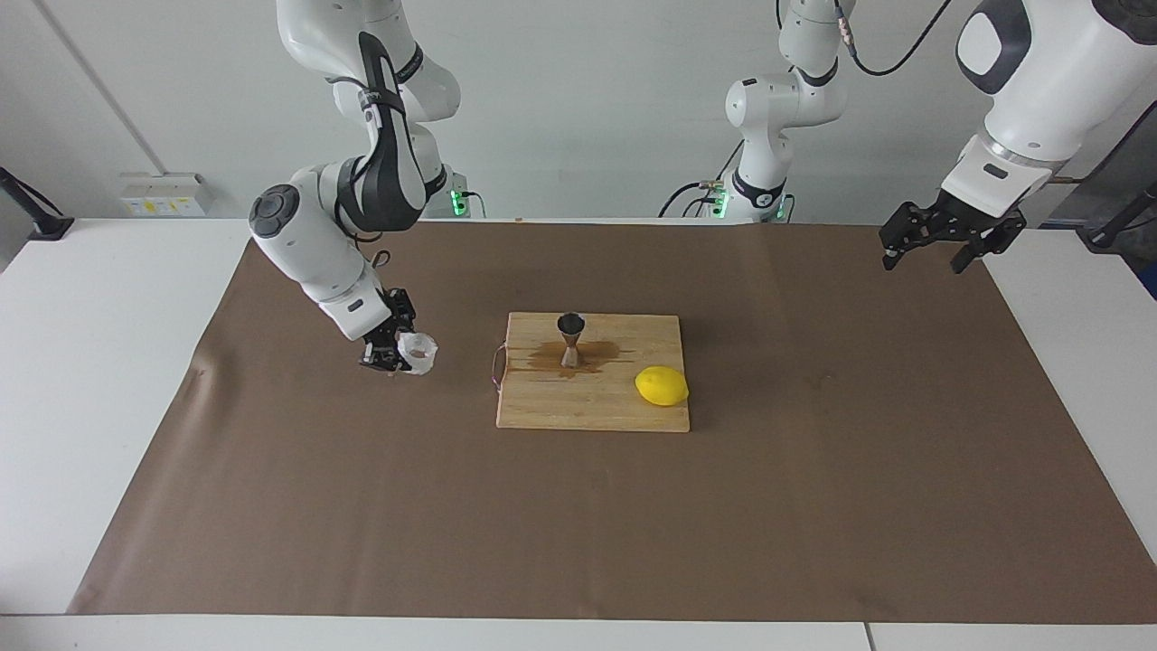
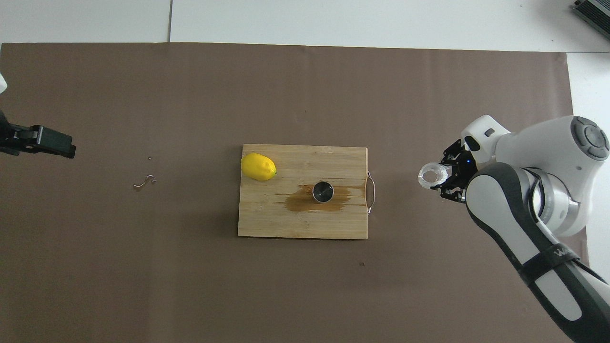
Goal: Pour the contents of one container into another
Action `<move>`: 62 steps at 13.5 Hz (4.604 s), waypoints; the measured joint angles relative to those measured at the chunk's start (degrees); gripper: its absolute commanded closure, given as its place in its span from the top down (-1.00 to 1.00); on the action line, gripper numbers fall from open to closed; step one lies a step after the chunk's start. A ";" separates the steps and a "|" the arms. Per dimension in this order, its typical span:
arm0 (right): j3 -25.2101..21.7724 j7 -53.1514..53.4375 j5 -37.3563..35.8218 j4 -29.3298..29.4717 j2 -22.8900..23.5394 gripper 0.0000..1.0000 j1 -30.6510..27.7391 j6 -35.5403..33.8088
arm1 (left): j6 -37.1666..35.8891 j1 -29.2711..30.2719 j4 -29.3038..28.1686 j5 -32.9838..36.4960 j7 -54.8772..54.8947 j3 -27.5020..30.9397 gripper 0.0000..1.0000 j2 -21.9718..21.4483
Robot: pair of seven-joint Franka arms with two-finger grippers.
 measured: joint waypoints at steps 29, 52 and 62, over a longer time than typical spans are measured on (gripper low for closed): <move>0.00 -14.95 10.46 -1.54 4.08 1.00 -7.74 3.76 | 0.00 -0.02 0.00 0.00 0.00 -0.08 1.00 0.05; 2.07 66.18 -18.73 15.61 -7.44 1.00 -0.23 -8.42 | 0.00 -0.02 0.00 0.00 0.00 -0.11 1.00 0.06; 1.90 99.05 -20.17 24.07 -9.26 1.00 0.11 -24.14 | -0.01 -0.03 -0.02 0.00 0.00 -0.12 1.00 0.10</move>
